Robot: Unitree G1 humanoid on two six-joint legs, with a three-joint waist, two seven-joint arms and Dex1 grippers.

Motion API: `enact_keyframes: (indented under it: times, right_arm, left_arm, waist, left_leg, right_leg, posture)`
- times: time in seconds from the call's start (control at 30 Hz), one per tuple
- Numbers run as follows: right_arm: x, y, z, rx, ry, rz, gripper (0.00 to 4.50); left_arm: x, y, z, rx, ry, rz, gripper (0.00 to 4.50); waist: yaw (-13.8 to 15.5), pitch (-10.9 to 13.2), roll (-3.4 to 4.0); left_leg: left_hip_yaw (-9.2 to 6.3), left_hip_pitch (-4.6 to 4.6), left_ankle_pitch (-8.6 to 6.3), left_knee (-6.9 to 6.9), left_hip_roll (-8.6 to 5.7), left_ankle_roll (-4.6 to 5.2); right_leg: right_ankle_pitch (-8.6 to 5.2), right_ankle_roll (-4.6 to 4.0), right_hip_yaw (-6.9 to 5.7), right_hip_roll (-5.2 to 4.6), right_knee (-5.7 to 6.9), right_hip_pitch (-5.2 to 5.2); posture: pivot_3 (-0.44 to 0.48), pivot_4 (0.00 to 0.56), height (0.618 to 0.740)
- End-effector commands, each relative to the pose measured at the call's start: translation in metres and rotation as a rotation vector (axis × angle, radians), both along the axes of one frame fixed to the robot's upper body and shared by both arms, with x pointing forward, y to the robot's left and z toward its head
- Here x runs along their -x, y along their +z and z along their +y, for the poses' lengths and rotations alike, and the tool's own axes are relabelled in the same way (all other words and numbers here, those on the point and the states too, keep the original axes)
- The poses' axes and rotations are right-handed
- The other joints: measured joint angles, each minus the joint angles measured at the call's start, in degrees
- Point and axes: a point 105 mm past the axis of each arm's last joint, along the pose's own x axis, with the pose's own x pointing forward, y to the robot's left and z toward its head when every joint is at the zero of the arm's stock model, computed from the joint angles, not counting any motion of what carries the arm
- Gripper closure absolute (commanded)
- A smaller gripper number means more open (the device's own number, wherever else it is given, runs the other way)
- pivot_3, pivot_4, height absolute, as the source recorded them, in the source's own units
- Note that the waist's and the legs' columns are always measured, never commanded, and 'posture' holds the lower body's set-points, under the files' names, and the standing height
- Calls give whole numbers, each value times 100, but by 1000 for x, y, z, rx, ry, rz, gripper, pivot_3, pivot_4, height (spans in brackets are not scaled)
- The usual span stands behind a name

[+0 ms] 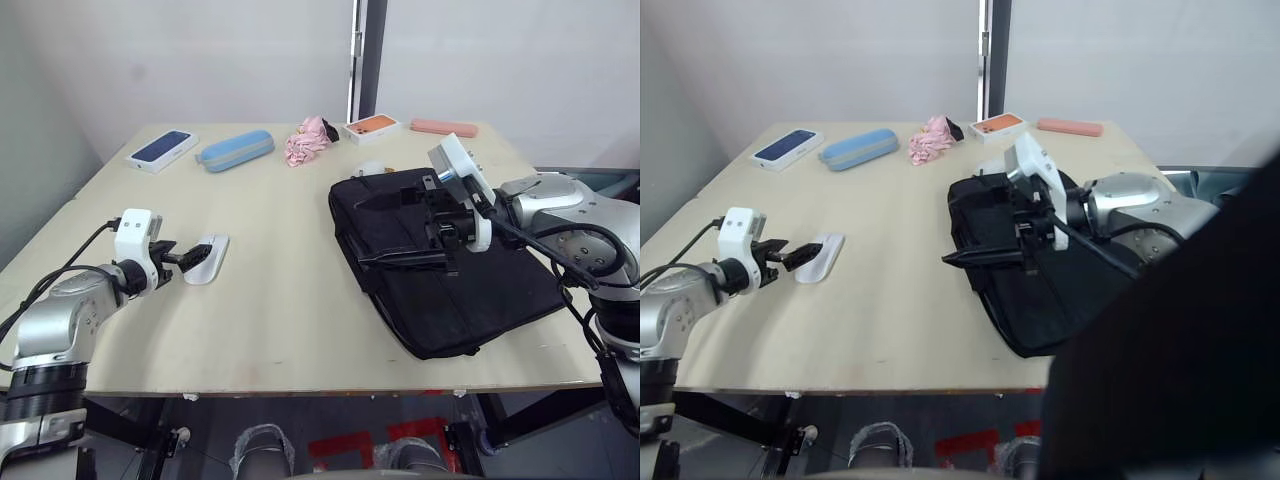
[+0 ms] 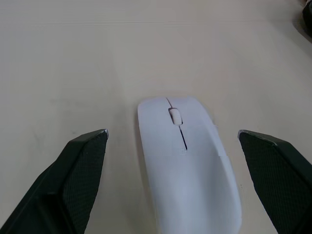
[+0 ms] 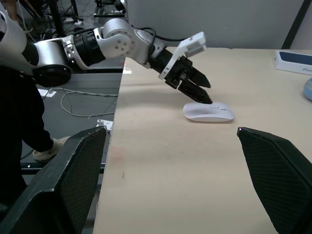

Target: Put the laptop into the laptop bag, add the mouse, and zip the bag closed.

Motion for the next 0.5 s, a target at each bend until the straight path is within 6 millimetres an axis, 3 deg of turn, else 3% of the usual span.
enact_keyframes:
  times: [0.03, 0.23, 0.5]
  right_arm:
    - [7, 12, -3, -27, 8, -43, 16]
    - [10, 15, -6, -21, -9, -45, 16]
    - [13, 13, -8, -12, -29, -35, 16]
  left_arm:
    - [-6, 3, -2, -30, -9, -16, 0]
    - [-18, -16, -15, -60, -22, 23, 0]
    - [-18, -38, -27, -69, -69, 72, 0]
  waist:
    - [-4, 0, 0]
    - [38, 0, 1]
    - [57, -5, 1]
  left_leg:
    - [0, 0, 0, -1, 0, 0]
    - [-3, -1, 0, 1, 0, 0]
    - [-4, -1, 0, 3, -1, -1]
  right_leg:
    - [0, 0, -1, 0, 0, -1]
    - [0, 0, -3, -1, 4, 1]
    - [0, 0, -2, -2, 7, 2]
  posture:
    - [0, 150, 740]
    - [0, 150, 740]
    - [0, 150, 740]
